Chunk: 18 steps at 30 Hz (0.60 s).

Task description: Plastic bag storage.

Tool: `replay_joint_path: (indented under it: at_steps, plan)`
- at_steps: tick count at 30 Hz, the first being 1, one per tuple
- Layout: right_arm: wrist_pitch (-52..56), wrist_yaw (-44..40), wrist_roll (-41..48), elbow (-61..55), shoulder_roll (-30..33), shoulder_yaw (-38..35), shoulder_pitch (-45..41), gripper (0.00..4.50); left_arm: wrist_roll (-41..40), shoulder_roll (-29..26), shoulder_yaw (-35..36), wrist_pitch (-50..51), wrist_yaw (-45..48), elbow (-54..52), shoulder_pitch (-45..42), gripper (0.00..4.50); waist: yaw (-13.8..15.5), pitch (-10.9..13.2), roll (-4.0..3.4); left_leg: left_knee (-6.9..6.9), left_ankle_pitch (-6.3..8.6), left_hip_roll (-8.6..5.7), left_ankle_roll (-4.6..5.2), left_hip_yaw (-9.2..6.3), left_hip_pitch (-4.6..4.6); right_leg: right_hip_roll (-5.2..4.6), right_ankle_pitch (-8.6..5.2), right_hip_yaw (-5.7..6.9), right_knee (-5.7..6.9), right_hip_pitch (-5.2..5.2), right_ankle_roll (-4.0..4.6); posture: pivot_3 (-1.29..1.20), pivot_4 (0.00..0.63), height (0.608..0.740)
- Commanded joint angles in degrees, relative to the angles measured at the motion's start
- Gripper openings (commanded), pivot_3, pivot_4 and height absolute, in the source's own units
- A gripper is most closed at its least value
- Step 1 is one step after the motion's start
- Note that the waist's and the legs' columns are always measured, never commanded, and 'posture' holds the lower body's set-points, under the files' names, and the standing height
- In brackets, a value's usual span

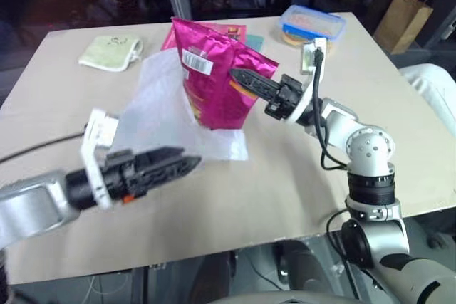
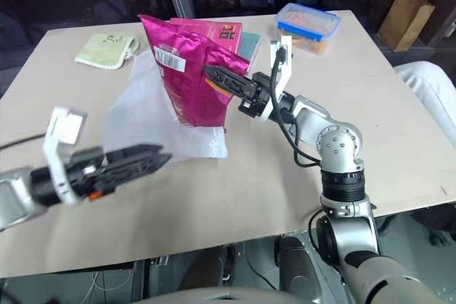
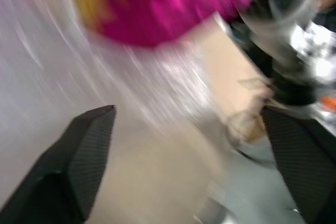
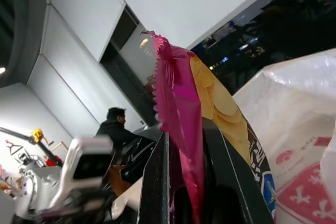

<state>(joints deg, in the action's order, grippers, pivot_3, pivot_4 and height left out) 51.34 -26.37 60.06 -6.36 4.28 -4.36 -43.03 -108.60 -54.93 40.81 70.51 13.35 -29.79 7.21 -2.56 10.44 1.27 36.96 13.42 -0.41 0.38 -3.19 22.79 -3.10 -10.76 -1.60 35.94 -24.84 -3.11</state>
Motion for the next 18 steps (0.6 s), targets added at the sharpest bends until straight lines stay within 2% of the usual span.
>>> replay_joint_path:
  at_steps: [1, 5, 10, 13, 16, 18]
  plan:
    - [-0.10, -1.32, 0.51, -0.35, 0.37, -0.21, -2.31, 0.00, 1.00, 2.13, -0.51, -4.01, 0.77, -6.02, 5.67, 4.47, 0.30, 0.04, -0.08, 0.00, 0.00, -0.01, 0.00, 0.04, -0.01, 0.00, -0.03, 0.00, 0.00, 0.01, 0.05, 0.00, 0.150, 0.740]
    - [0.26, -0.89, 0.49, 0.02, 0.91, -0.57, -3.22, 0.00, 1.26, 7.52, -10.55, -13.15, -7.10, -8.64, 5.54, 4.47, 0.79, 0.02, -0.05, 0.06, 0.00, -0.06, 0.00, 0.07, 0.01, -0.07, -0.03, -0.03, -0.08, 0.11, 0.07, 0.00, 0.150, 0.740]
    - [0.12, -0.39, -0.27, 0.20, 1.24, -0.63, -3.68, 0.00, -3.91, 15.96, -22.69, -24.29, -18.90, -5.87, 0.48, 4.47, 0.84, -0.01, -0.03, 0.10, 0.00, -0.06, 0.00, 0.07, 0.01, -0.05, 0.06, -0.04, -0.05, 0.11, 0.17, 0.00, 0.150, 0.740]
    - [0.11, 0.00, -0.38, 0.12, 1.54, -0.95, -3.85, 0.00, -4.40, 21.03, -26.51, -29.13, -23.97, -4.37, -2.73, 4.47, 0.88, -0.02, -0.03, 0.10, 0.00, -0.06, 0.00, 0.03, 0.01, -0.02, 0.15, -0.02, -0.04, 0.11, 0.06, 0.00, 0.150, 0.740]
    - [-0.06, 0.50, -0.80, 0.01, 1.99, -1.17, -3.82, 0.00, -4.40, 29.35, -28.29, -34.53, -30.34, -2.63, -5.70, 4.47, 0.86, -0.02, -0.03, 0.12, 0.00, -0.08, 0.00, 0.09, 0.01, -0.03, 0.18, -0.06, -0.05, 0.12, 0.02, 0.00, 0.150, 0.740]
    - [-0.18, 0.71, -0.96, -0.16, 2.11, -1.15, -3.72, 0.00, -4.40, 32.05, -29.03, -35.46, -33.10, -1.98, -6.55, 3.92, 0.88, -0.05, 0.02, 0.16, 0.00, -0.09, 0.00, 0.08, 0.04, -0.04, 0.20, -0.06, -0.06, 0.13, -0.01, 0.00, 0.150, 0.740]
